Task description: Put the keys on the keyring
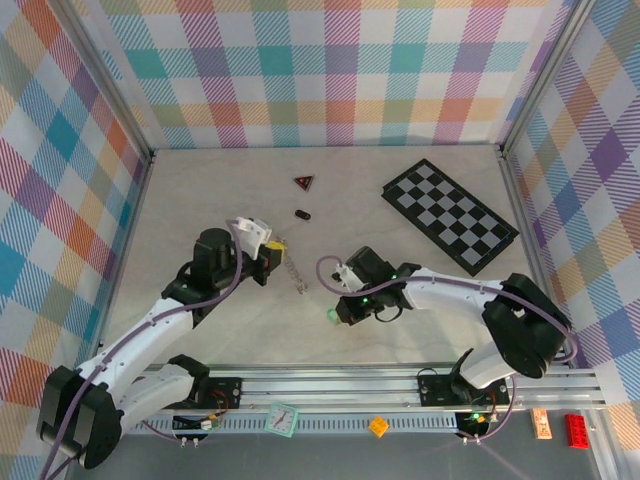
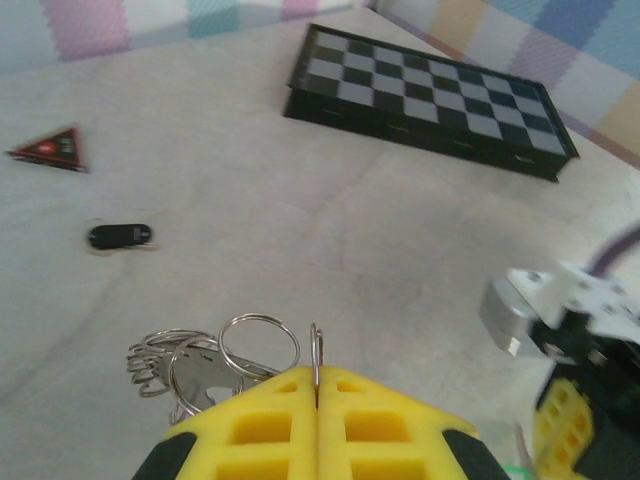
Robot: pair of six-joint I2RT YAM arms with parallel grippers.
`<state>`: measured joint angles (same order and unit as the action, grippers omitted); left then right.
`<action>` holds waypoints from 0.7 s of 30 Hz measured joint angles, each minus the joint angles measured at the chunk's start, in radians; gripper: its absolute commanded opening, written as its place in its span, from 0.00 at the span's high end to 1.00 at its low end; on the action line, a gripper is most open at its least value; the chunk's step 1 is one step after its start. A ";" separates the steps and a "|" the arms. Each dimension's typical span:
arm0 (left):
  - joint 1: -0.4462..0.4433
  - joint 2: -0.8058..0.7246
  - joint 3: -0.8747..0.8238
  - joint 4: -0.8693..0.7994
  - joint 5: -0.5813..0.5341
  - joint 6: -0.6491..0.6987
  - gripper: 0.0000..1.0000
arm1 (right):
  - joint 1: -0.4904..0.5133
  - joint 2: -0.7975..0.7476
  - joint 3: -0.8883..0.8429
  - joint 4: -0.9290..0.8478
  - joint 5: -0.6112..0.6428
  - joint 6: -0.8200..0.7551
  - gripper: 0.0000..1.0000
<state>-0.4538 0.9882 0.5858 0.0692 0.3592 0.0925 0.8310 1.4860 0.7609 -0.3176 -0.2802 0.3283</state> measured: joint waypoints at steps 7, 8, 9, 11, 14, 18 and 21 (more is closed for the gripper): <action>-0.036 0.066 0.000 0.032 0.041 0.017 1.00 | -0.056 0.032 0.000 -0.027 -0.022 0.045 1.00; -0.041 0.071 0.000 0.032 0.045 0.023 1.00 | -0.062 0.037 0.000 -0.028 -0.027 0.050 1.00; -0.046 0.077 0.000 0.032 0.050 0.031 1.00 | -0.068 0.040 0.000 -0.028 -0.034 0.052 1.00; -0.052 0.087 0.000 0.032 0.055 0.046 1.00 | -0.079 0.044 0.000 -0.028 -0.047 0.053 1.00; -0.066 0.112 0.002 0.022 0.068 0.076 1.00 | -0.089 0.053 0.000 -0.027 -0.063 0.053 1.00; -0.087 0.142 0.010 -0.001 0.086 0.117 1.00 | -0.093 0.078 0.000 -0.025 -0.079 0.052 1.00; -0.089 0.142 0.014 -0.011 0.098 0.141 1.00 | -0.093 0.094 0.000 -0.023 -0.088 0.050 0.94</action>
<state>-0.5430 1.1305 0.6003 0.0586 0.4576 0.2337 0.7376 1.5799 0.7612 -0.3405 -0.3683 0.3782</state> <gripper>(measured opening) 0.043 0.046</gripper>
